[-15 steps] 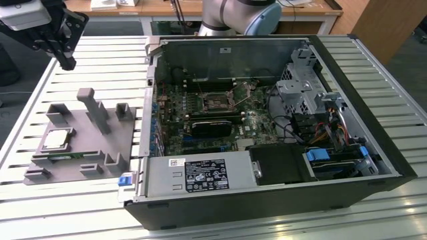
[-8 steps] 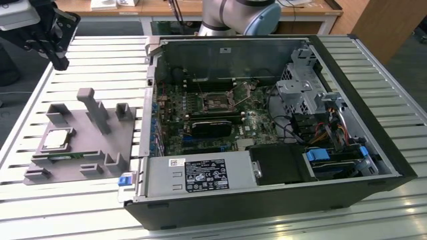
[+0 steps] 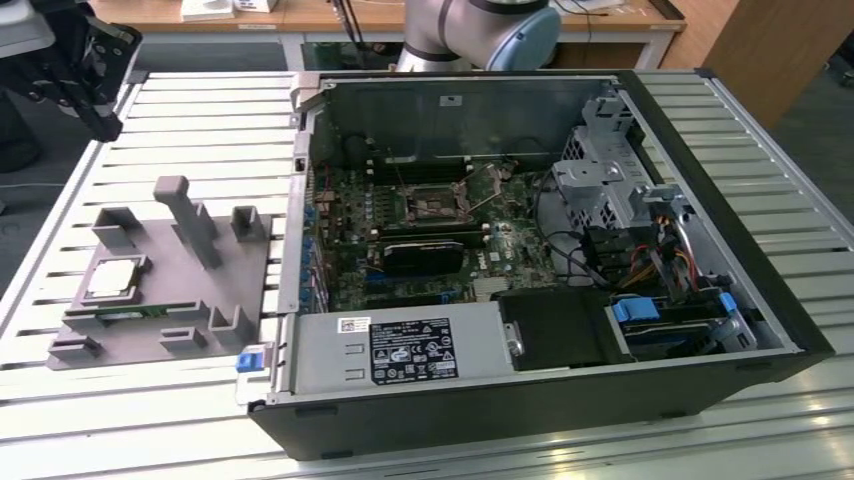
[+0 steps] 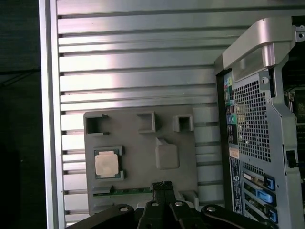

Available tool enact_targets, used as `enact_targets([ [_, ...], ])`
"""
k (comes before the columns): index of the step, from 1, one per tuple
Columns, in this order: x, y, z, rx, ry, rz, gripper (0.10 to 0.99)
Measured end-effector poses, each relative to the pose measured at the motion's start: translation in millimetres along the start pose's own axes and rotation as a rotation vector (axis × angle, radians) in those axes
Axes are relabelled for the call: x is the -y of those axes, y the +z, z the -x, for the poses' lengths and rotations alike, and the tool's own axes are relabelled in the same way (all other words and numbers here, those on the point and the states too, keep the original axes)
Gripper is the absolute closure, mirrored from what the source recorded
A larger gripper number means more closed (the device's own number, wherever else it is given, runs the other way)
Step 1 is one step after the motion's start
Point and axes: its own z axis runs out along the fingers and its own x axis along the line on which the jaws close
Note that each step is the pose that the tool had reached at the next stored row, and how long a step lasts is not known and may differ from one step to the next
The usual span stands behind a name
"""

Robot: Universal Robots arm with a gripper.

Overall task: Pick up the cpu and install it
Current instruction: 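Reach for the cpu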

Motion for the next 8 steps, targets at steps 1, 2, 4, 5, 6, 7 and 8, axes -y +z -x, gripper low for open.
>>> enact_targets([
  [1, 0.1, -0.1, -1.5, -0.0001, 0.0, 0.0, 0.98],
  [2, 0.2, -0.1, -3.1, 0.0, 0.0, 0.0, 0.98],
  [4, 0.5, -0.2, -6.1, -0.0001, 0.0, 0.0, 0.98],
  [5, 0.6, -0.3, -7.7, -0.0001, 0.0, 0.0, 0.98],
  [6, 0.7, -0.3, -9.4, -0.0001, 0.0, 0.0, 0.98],
  [7, 0.8, -0.3, -10.9, 0.0, 0.0, 0.0, 0.98],
  [8, 0.9, -0.4, -12.5, -0.0001, 0.0, 0.0, 0.98],
])
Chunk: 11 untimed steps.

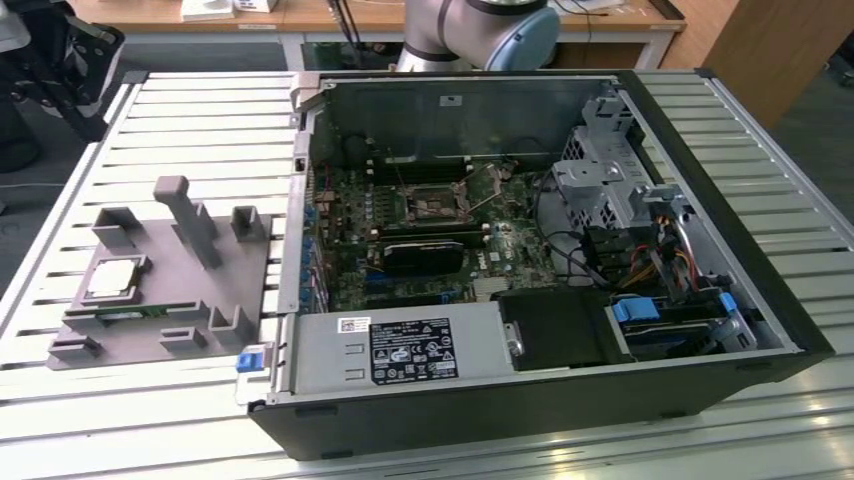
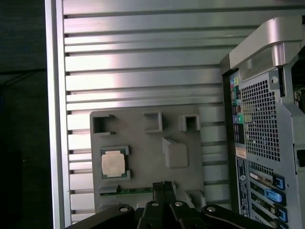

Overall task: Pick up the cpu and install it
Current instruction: 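Reach for the cpu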

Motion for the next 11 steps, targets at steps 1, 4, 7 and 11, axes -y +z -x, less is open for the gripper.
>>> enact_targets([
  [1, 0.1, 0.0, -1.8, 0.0, 0.0, 0.0, 0.98],
  [4, 0.5, -0.2, -6.9, 0.0, 0.0, 0.0, 0.98],
  [7, 0.9, -0.3, -11.6, 0.0, 0.0, 0.0, 0.98],
  [11, 1.4, -0.5, -18.7, 0.0001, 0.0, 0.0, 0.98],
])
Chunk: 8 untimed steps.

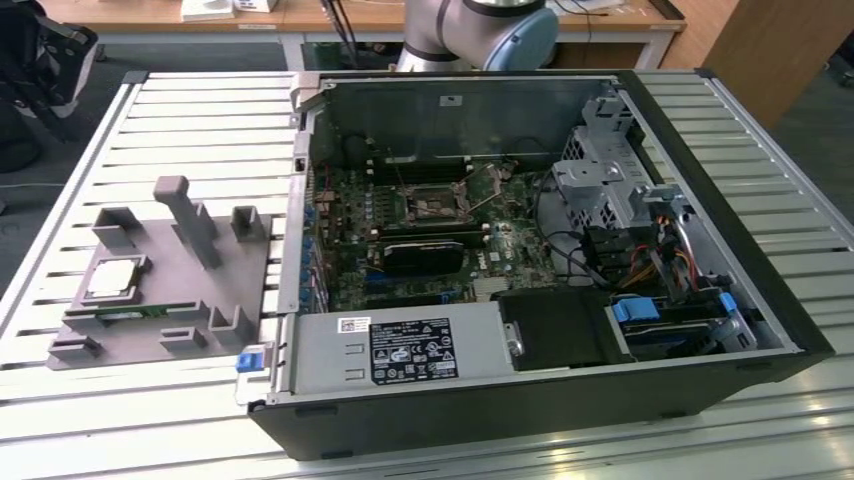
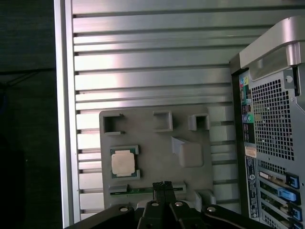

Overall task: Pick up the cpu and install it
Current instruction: 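Reach for the cpu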

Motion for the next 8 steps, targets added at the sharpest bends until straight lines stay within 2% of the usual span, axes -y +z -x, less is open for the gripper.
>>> enact_targets([
  [8, 1.9, -0.5, -14.7, -0.0001, 0.0, 0.0, 0.98],
])
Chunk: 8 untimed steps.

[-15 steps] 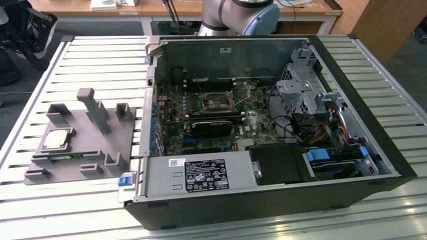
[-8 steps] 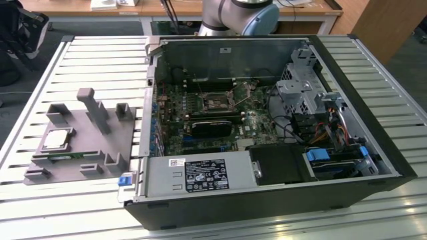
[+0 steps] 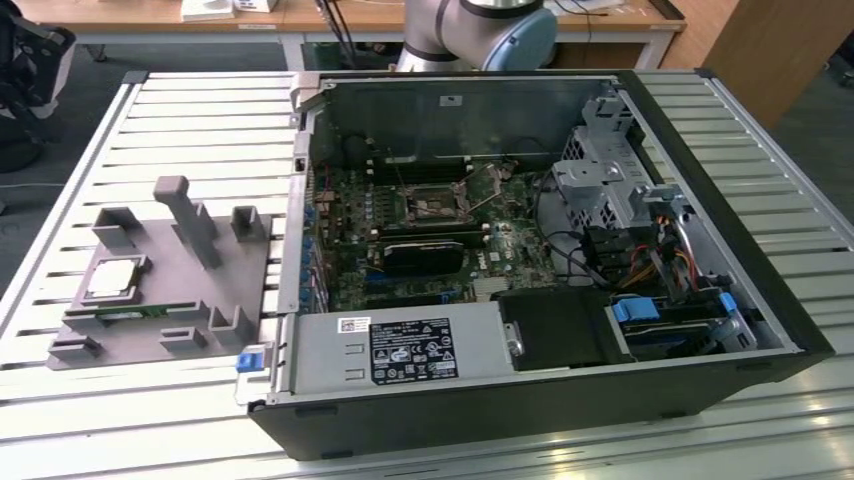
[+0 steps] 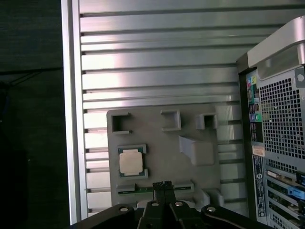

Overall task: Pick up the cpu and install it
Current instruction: 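Reach for the cpu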

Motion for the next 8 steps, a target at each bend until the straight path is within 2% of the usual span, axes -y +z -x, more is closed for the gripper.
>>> enact_targets([
  [8, 2.9, -0.5, -14.7, 0.0, 0.0, 0.0, 0.98],
])
